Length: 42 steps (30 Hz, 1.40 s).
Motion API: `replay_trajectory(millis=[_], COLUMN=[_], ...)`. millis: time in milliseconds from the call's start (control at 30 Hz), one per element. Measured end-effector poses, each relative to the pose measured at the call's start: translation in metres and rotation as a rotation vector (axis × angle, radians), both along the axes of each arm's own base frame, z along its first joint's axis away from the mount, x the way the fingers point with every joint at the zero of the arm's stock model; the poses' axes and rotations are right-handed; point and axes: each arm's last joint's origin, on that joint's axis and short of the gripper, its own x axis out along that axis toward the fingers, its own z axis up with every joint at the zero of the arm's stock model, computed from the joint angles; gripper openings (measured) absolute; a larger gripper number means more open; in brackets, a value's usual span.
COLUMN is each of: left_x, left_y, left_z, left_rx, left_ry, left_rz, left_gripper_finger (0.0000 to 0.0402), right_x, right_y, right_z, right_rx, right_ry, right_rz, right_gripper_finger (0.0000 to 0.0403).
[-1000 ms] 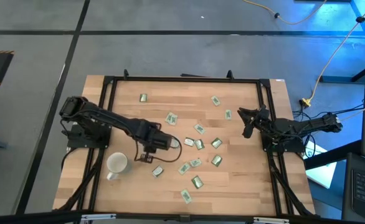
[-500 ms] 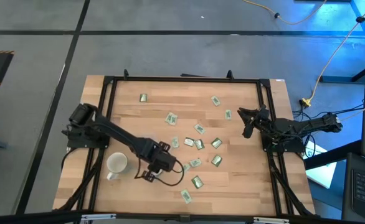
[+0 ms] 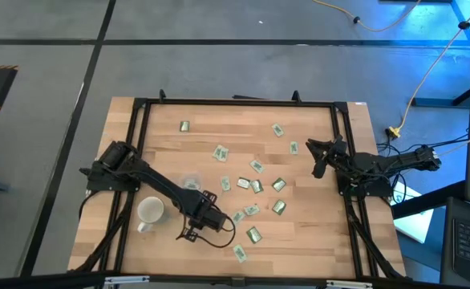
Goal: Pick and place Stevia / Truvia into bins
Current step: Put the dark green stevia packet into the transparent container
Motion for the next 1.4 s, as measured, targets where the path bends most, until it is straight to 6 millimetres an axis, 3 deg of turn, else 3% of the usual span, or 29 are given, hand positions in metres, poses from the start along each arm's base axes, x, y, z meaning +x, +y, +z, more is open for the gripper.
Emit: replay_trajectory(millis=[267, 500, 767, 900, 1167, 1400], left_x=[-0.002, -0.01, -0.034, -0.037, -0.048, -0.045], left_y=[0.001, 0.013, 0.053, 0.071, 0.098, 0.111], left_z=[0.01, 0.053, 0.096, 0.093, 0.06, 0.052], left_rx=[-0.006, 0.03, 0.261, 0.255, 0.258, 0.218], left_ry=[-0.008, -0.01, -0.048, -0.034, 0.099, 0.087], left_rz=[0.001, 0.024, 0.133, 0.188, 0.205, 0.255], left_gripper_finger=[0.0005, 0.0004, 0.0006, 0.0005, 0.0007, 0.001], right_x=[0.0, 0.0, 0.0, 0.0, 0.0, 0.0], right_y=[0.0, 0.0, 0.0, 0.0, 0.0, 0.0], right_z=[0.0, 0.0, 0.0, 0.0, 0.0, 0.0], right_rx=[0.0, 0.0, -0.001, -0.001, -0.002, -0.003], right_ry=[0.0, 0.0, 0.0, 0.001, 0.001, 0.002], right_rz=[0.0, 0.0, 0.0, 0.0, 0.0, 0.0], right_gripper_finger=[0.0084, 0.0084, 0.0084, 0.0084, 0.0084, 0.0084])
